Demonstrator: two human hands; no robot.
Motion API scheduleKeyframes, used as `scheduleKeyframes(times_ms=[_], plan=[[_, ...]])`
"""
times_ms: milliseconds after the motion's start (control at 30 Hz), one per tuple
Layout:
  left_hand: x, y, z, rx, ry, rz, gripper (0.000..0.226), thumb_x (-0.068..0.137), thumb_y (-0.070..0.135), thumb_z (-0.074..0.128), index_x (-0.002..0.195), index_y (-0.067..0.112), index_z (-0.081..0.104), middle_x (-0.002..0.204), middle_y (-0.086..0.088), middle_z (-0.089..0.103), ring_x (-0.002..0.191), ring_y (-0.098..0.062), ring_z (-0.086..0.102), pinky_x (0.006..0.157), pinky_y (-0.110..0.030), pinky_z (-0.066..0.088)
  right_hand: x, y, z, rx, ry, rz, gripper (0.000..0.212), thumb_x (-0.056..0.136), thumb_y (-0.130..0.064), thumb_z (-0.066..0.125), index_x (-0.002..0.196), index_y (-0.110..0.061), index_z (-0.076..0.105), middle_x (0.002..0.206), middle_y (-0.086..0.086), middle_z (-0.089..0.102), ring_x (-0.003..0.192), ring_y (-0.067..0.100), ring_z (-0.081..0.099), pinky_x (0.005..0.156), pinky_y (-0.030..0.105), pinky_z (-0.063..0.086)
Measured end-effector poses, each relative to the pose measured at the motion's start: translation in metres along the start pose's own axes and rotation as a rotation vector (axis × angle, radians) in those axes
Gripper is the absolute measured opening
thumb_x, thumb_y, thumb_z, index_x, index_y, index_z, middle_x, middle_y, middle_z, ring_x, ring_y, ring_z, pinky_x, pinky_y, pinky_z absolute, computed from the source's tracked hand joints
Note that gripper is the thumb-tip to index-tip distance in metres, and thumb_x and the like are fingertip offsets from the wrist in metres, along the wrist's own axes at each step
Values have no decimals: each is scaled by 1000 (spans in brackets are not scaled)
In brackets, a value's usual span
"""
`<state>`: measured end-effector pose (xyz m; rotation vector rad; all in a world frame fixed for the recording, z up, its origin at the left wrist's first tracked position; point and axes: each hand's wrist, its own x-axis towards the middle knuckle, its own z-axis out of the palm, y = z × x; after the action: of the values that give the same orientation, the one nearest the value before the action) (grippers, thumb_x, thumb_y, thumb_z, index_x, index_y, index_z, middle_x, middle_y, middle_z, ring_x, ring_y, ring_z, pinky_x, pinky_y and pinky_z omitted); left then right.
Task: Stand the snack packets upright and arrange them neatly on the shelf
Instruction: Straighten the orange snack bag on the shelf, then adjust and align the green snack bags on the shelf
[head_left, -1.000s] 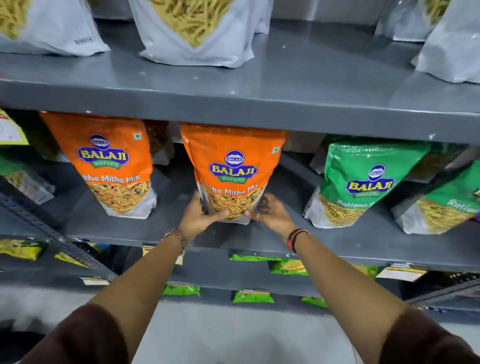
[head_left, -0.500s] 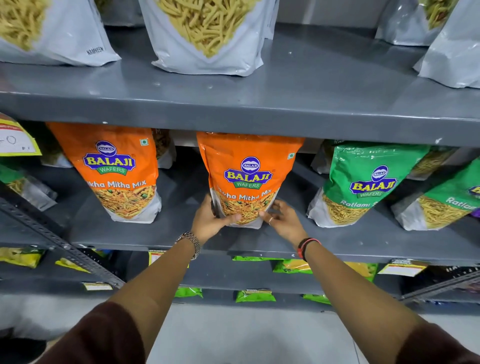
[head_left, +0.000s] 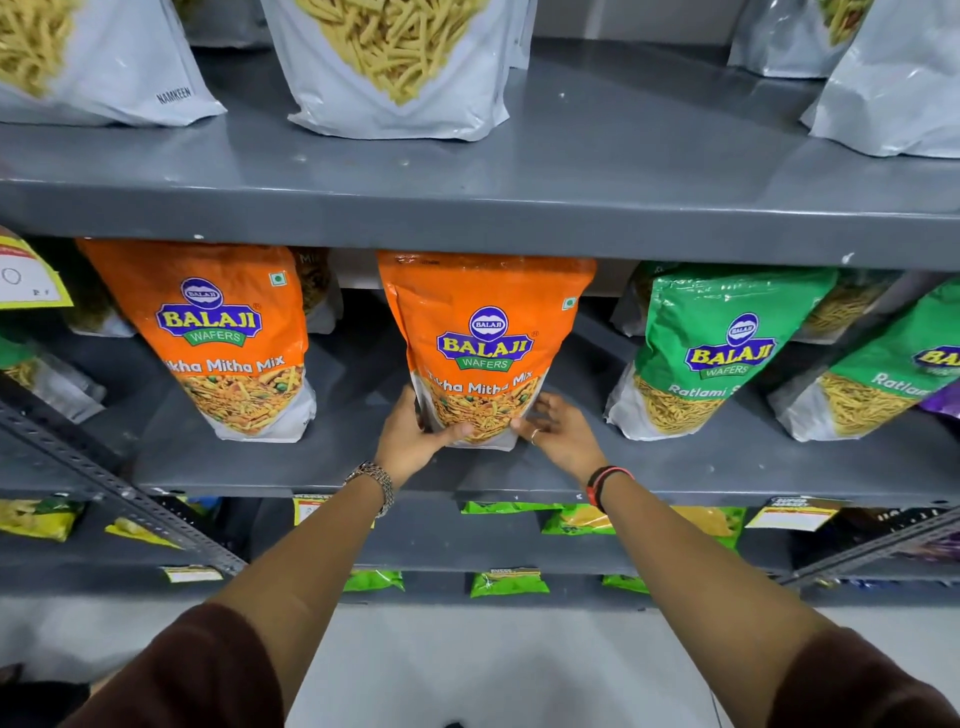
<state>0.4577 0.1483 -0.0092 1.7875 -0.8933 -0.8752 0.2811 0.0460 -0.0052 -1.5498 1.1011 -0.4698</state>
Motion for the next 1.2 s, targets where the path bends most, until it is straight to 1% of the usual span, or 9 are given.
scheduleKeyframes(times_ms=[167,367,533,700,767,867,967,1133,1200], plan=[[-14,-12,4,29,87,-18,60,72,16,75,123,6,46,124,-9,59,116,-26,57,92,-35,50,-8,14,-21,-109,-14,27,69,79,-20,70,139,-6,37,144,10,45,131,26,46,110,41,38],[-42,-32,36,118,320,-76,45,77,6,69,118,2,51,107,-12,61,83,-24,60,78,-35,53,-37,66,-106,-216,73,7,9,80,-16,67,87,-21,67,92,9,72,96,23,66,85,27,49],[-67,-21,94,184,431,11,23,86,15,59,108,6,58,84,-7,63,82,-34,65,74,-40,50,-54,89,-187,-196,252,-7,34,79,-23,70,52,-26,50,56,-8,55,64,9,52,64,17,42],[-58,24,174,108,191,95,18,85,14,61,98,27,58,91,-5,66,85,-25,65,73,-26,53,-30,91,-254,-57,218,-63,19,77,-15,72,83,-23,56,86,6,63,87,23,62,70,11,49],[-46,45,199,12,126,89,34,82,6,64,111,19,54,108,-8,59,99,-22,58,78,-13,48,-21,80,-266,-44,120,-110,37,78,-10,70,111,-13,52,108,7,57,102,23,58,80,25,51],[-30,75,230,-103,78,-3,78,76,1,69,142,10,28,134,-3,39,125,-17,39,105,-31,37,-19,57,-275,131,-50,-142,75,75,2,68,139,-3,28,140,8,37,129,21,39,95,22,46],[-14,90,239,-67,19,75,93,74,4,72,147,13,15,150,0,30,137,-16,30,112,-34,29,-16,44,-272,144,-183,-123,98,62,-3,72,143,-4,18,132,-2,31,123,11,31,73,1,44],[4,83,244,-43,-1,14,89,53,37,84,129,23,40,128,-2,54,127,-30,49,104,-43,42,-8,58,-264,-121,-150,-76,72,71,-11,76,133,-10,40,133,15,53,123,29,51,100,33,43],[5,83,252,-61,26,21,76,65,15,80,130,18,40,124,-1,53,125,-33,50,99,-41,45,-9,61,-263,-103,-97,-70,66,72,-11,75,130,-8,44,129,17,56,119,31,53,101,38,44]])
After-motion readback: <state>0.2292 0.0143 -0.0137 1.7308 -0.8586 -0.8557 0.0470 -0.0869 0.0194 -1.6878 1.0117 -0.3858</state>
